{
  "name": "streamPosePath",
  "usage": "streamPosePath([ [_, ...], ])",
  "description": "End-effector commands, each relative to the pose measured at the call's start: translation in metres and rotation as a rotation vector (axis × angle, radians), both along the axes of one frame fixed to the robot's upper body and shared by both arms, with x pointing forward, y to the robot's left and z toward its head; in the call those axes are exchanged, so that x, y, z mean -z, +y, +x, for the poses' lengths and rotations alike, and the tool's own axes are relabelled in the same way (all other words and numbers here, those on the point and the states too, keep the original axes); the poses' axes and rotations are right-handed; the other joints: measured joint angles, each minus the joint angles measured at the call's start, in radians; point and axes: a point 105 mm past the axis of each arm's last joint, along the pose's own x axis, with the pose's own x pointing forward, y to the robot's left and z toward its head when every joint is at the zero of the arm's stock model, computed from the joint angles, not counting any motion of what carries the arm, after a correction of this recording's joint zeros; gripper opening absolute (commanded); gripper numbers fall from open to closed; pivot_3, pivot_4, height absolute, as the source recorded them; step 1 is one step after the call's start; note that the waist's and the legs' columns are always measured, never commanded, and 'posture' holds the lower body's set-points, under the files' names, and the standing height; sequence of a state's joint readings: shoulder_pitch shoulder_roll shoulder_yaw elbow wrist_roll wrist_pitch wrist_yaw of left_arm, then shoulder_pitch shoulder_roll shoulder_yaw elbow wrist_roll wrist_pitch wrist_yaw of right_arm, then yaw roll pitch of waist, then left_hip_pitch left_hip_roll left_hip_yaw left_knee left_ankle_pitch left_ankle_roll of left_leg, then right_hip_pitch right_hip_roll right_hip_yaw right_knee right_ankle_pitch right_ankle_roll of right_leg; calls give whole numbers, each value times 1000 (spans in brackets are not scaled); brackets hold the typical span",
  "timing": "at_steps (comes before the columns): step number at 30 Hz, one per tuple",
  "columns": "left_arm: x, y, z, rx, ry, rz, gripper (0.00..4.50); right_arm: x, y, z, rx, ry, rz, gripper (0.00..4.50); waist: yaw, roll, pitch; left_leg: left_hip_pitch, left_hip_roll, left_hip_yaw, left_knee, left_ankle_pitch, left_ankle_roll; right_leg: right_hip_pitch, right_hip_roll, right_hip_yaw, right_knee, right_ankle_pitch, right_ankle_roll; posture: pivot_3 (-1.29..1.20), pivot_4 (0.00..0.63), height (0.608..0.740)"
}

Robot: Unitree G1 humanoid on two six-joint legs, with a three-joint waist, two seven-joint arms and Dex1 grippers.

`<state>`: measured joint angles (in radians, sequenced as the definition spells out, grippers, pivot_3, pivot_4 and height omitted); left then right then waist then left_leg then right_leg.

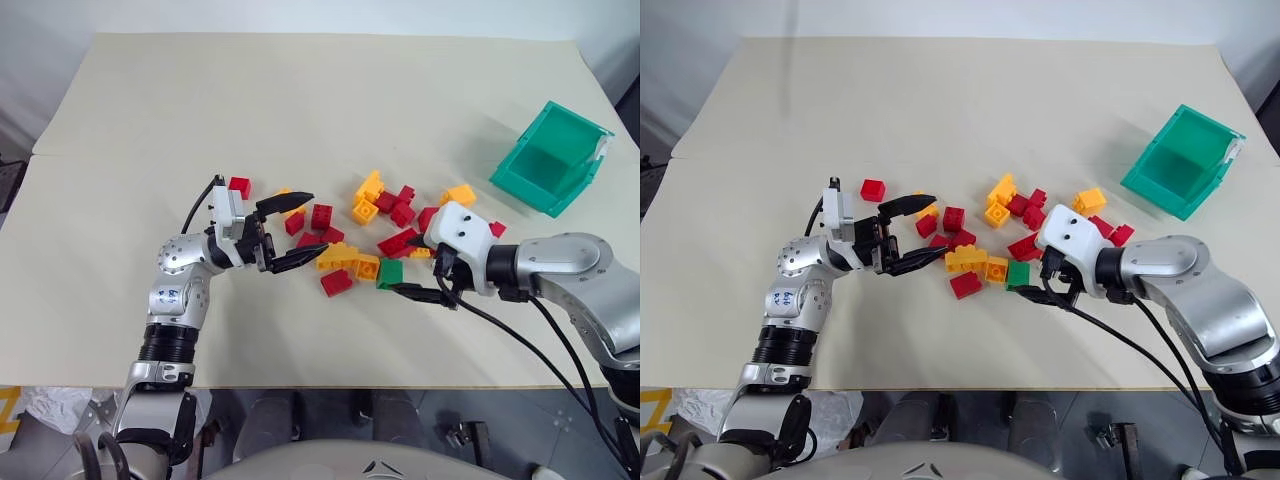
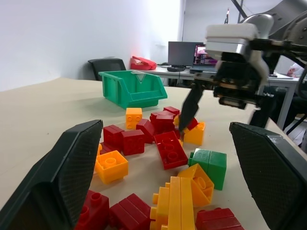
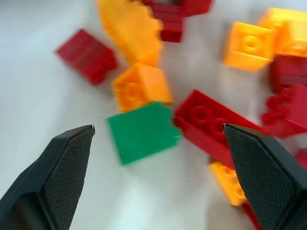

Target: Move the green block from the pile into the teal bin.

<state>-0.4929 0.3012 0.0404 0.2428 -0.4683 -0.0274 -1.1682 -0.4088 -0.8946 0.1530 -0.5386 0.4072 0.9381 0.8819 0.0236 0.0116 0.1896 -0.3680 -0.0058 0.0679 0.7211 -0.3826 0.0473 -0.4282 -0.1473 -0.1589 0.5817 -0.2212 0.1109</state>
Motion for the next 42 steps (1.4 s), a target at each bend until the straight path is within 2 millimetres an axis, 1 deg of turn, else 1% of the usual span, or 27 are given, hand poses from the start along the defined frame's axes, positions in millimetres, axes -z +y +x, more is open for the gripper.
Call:
streamPosePath([
  [1,-9,2,-2,-1,-36,-17,4500,2,7,-1,-54,2,-16,4477,0,0,0,0,0,0,0,0,0,0,0,0,0,0,0,0,150,740],
  [5,-10,2,-1,-3,-39,-16,4500,10,10,-1,-98,41,-47,4477,1,0,0,0,0,0,0,0,0,0,0,0,0,0,0,0,150,740],
  [8,-10,3,-1,-5,-41,-15,4500,12,11,-1,-115,50,-53,4477,0,0,0,0,0,0,0,0,0,0,0,0,0,0,0,0,150,740],
  [12,-8,6,-3,-16,-39,-14,4500,24,14,4,-125,74,-80,4477,-1,0,0,0,0,0,0,0,0,0,0,0,0,0,0,0,150,740],
  [17,-7,7,-4,-17,-36,-10,4500,28,15,8,-124,79,-85,4477,-2,0,0,1,0,0,0,0,0,0,0,0,0,0,0,0,150,740],
  [18,-7,7,-4,-16,-36,-9,4500,28,15,9,-124,78,-87,4107,-1,0,0,1,0,0,0,0,0,0,0,0,0,0,0,0,150,740],
  [20,-7,8,-4,-17,-34,-7,4500,28,15,10,-123,72,-87,3629,-1,0,0,1,0,0,0,0,0,1,0,0,0,0,0,0,150,740],
  [23,-8,9,-3,-22,-37,-5,4500,22,17,12,-119,51,-69,2621,-1,0,0,1,0,0,0,0,0,1,0,0,0,0,0,0,150,740],
  [24,-7,9,-3,-22,-37,-5,4500,20,17,12,-117,44,-63,2465,-1,0,0,1,0,0,0,0,0,1,0,0,0,0,0,0,150,740],
  [30,-7,9,-4,-20,-38,-5,4500,8,16,10,-108,6,-35,2442,-1,0,0,0,0,0,0,0,0,0,0,0,0,0,0,0,150,740],
  [32,-7,8,-5,-14,-37,-5,4500,-10,13,9,-86,-33,24,2442,1,0,0,0,0,0,0,0,0,0,0,0,0,0,0,0,150,740],
  [33,-7,7,-6,-7,-36,-2,4500,-22,10,8,-66,-57,63,2442,2,0,0,0,0,0,0,0,0,0,0,0,0,0,0,0,150,740],
  [34,-7,5,-6,6,-38,5,4500,-35,2,9,-25,-91,97,2442,2,0,0,0,0,0,0,0,0,0,0,0,0,0,0,0,150,740],
  [36,-10,1,-7,32,-41,15,4500,-55,-15,12,75,-152,140,2442,4,0,0,-1,0,-1,1,0,0,0,0,0,0,0,0,0,150,740],
  [39,-12,-8,-8,67,-47,32,4500,-69,-44,20,226,-234,135,2442,5,0,0,-1,0,-1,1,0,0,0,0,-1,0,0,0,0,150,740],
  [41,-16,-19,-6,90,-60,50,4500,-82,-78,35,387,-333,110,2442,5,0,0,-1,0,-1,0,0,0,0,-1,-1,0,0,0,0,150,740],
  [42,-18,-23,-5,95,-65,53,4500,-85,-89,39,435,-366,98,2442,6,0,0,-1,0,-1,0,0,0,0,-1,0,0,0,0,0,150,740],
])
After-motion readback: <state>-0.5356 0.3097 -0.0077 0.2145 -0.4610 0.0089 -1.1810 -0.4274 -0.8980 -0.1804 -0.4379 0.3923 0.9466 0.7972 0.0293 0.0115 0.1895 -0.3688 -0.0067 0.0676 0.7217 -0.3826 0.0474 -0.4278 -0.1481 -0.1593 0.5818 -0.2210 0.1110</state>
